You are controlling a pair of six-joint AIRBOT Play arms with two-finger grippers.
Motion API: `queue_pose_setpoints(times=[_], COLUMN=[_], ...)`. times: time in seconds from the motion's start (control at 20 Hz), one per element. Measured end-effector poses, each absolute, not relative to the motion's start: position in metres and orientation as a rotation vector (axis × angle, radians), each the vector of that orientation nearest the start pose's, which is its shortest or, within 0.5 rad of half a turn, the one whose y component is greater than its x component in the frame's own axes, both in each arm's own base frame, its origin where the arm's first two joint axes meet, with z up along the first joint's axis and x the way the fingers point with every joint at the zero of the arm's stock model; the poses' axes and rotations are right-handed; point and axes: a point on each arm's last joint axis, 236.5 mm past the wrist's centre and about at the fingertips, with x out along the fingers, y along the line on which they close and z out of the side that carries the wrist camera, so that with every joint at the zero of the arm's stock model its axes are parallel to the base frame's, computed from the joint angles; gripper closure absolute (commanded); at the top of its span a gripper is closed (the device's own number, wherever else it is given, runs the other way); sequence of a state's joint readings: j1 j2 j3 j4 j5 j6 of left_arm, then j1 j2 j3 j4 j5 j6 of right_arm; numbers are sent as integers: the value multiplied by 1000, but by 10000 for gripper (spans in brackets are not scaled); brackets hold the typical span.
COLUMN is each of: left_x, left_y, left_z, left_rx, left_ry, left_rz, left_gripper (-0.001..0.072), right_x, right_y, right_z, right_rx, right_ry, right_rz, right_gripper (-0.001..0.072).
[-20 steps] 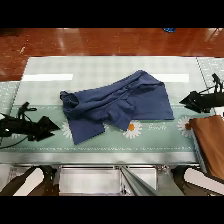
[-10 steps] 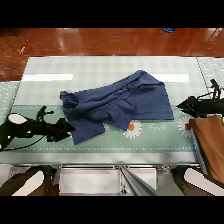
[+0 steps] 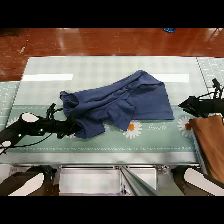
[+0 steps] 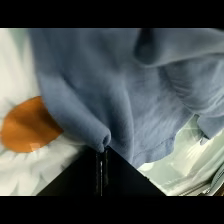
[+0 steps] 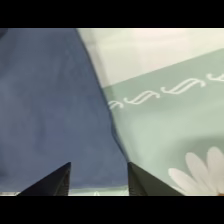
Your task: Fold the shirts.
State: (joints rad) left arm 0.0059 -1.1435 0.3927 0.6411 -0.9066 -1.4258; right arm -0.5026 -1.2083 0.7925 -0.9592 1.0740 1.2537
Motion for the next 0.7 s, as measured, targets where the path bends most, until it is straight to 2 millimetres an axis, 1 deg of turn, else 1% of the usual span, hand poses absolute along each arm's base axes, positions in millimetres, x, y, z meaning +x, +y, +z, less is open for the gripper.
queue_pose_setpoints(times=[0.1,0.25,0.4,0.5,0.6,0.7], left_x=[233,232,232,232,231,232], left_y=[-151,-154,-155,-156,-156,-156], left_z=[-108,-106,-105,-105,-105,-105], left_rx=[-913,-910,-911,-912,-912,-911], left_ry=[1489,1490,1489,1489,1490,1489], left_rz=[-206,-226,-235,-238,-241,-241], left_gripper=[691,691,691,691,691,691], right_x=[322,314,301,296,297,303], right_y=[-48,-43,-33,-26,-18,-6], right_z=[-55,-66,-84,-94,-99,-100], right_rx=[706,757,813,848,896,930], right_ry=[1231,1257,1327,1365,1379,1378], right_rz=[-20,-44,-37,-28,-6,24], right_gripper=[304,303,303,303,303,303])
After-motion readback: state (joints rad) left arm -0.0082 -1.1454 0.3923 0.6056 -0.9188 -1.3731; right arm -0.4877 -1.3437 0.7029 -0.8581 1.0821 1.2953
